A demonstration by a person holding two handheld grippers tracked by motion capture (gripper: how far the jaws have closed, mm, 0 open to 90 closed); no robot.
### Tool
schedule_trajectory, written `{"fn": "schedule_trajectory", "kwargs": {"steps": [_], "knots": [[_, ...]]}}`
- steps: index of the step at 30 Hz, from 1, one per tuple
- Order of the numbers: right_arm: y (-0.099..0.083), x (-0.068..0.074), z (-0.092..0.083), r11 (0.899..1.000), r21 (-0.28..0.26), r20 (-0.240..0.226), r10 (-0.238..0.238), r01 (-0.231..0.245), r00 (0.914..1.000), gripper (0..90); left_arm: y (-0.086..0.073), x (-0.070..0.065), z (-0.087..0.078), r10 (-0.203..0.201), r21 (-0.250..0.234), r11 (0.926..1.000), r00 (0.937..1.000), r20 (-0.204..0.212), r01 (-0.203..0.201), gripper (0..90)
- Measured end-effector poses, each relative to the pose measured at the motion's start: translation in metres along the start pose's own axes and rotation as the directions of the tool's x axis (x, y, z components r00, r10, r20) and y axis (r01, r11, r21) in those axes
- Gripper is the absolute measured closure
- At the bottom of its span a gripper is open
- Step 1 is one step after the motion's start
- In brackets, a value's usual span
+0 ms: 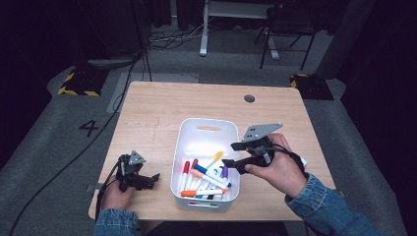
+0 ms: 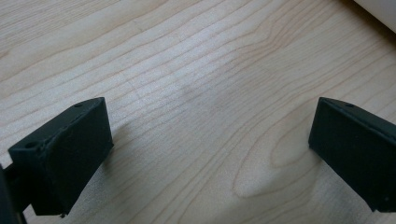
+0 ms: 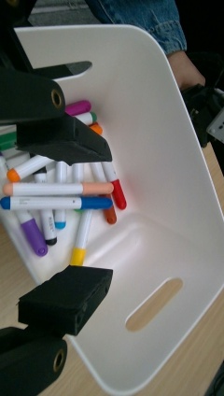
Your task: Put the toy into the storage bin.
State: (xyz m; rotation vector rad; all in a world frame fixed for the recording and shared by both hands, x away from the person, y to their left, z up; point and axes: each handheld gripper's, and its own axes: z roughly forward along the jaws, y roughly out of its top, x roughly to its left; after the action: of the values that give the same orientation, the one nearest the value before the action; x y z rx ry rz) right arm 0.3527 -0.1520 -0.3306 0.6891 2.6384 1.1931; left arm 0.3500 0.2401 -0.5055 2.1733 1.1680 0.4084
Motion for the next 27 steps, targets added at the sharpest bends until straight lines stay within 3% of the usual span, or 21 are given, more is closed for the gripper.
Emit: {"fn": "schedule_trajectory", "kwargs": {"steps": [6,12,18,21,27], "knots": [[-0.011,-0.019,-0.017,1.000,-0.025,0.060,0.017,-0.016,0.9981,31.8,0.000,0.000,0.000,0.000,0.002,1.0000,1.0000,-0.001,0.000,0.0],[-0.028,-0.043,-0.036,0.999,-0.035,0.131,0.045,-0.041,0.9903,29.2,0.000,0.000,0.000,-0.002,0.002,1.0000,1.0000,0.000,0.002,0.0],[-0.050,-0.066,-0.051,0.996,-0.015,0.210,0.089,-0.088,0.9736,28.4,0.000,0.000,0.000,0.001,0.000,1.0000,1.0000,-0.001,-0.001,0.0],[-0.060,-0.077,-0.058,0.996,0.025,0.246,0.077,-0.086,0.9661,28.2,0.000,0.000,0.000,-0.001,0.001,1.0000,1.0000,-0.001,0.001,0.0],[-0.081,-0.096,-0.070,0.989,0.015,0.298,0.135,-0.146,0.9449,27.8,0.000,0.000,0.000,-0.001,0.001,1.0000,1.0000,0.000,0.001,0.0]]}}
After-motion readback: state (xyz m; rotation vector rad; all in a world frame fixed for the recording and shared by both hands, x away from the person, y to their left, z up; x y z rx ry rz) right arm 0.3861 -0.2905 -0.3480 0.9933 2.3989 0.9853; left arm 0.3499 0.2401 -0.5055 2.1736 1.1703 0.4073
